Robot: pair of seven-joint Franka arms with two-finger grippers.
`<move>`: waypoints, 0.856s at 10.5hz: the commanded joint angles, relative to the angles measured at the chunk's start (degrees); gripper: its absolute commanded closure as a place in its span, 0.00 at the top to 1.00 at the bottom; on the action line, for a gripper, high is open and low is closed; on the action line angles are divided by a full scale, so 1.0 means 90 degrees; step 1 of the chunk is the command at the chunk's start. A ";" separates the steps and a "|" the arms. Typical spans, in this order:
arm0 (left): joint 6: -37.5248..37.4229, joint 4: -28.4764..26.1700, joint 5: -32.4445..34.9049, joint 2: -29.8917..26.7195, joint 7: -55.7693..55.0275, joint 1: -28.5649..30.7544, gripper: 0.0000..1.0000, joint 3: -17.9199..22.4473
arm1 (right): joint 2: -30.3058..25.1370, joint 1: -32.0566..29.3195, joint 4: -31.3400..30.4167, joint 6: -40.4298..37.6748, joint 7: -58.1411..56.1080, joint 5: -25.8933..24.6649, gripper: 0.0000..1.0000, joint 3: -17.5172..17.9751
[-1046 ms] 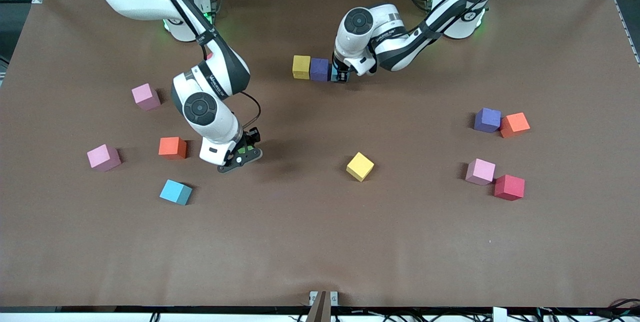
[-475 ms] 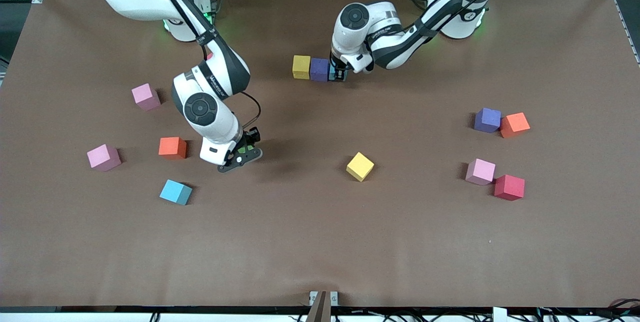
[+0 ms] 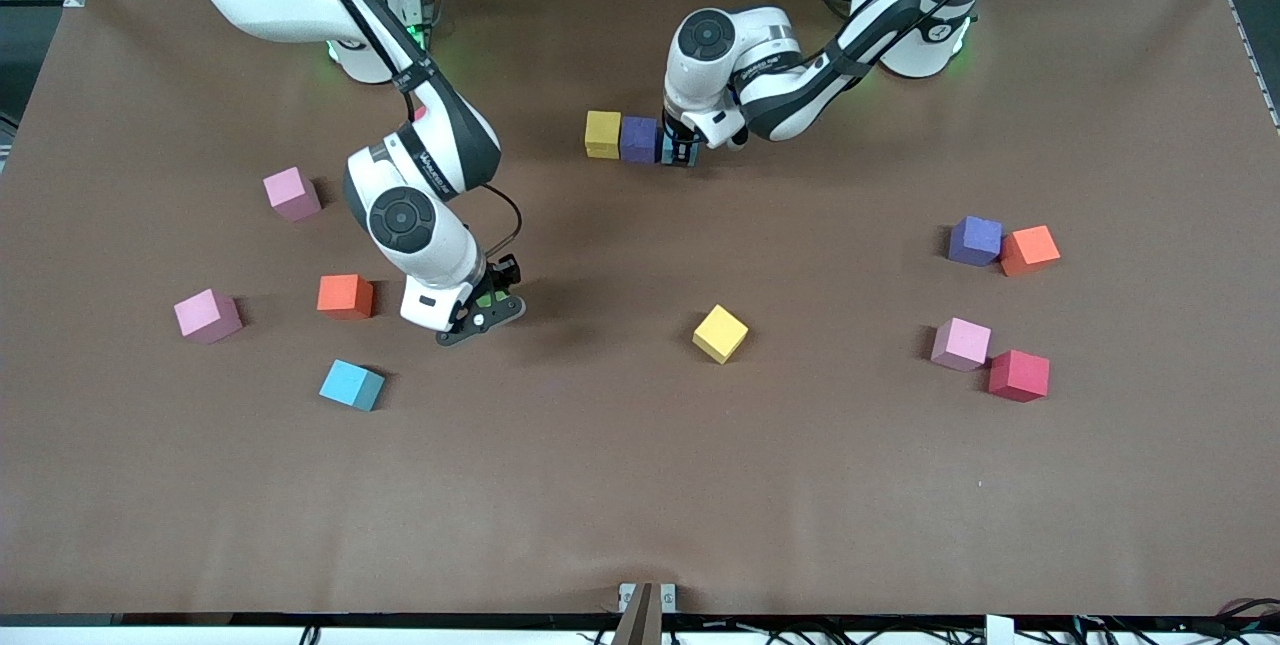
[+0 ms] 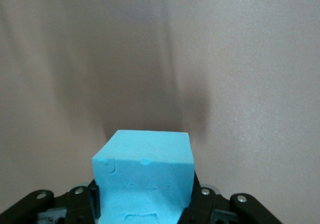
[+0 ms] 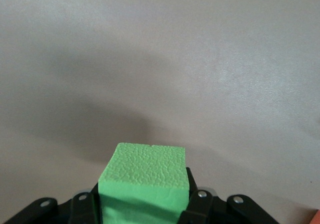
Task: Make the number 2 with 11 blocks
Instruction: 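Lift the green cube with the right gripper while the left gripper holds cyan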
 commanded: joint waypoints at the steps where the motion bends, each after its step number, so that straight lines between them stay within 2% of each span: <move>1: -0.0062 0.0156 0.0363 0.0032 -0.1090 -0.0317 0.18 0.0201 | -0.0002 -0.0043 0.0006 -0.0036 -0.0099 -0.0053 0.00 0.0043; 9: -0.0062 0.0195 0.0363 0.0051 -0.1217 -0.0337 0.20 0.0191 | -0.0060 -0.0063 0.0093 -0.0055 -0.0138 -0.0005 0.00 0.0043</move>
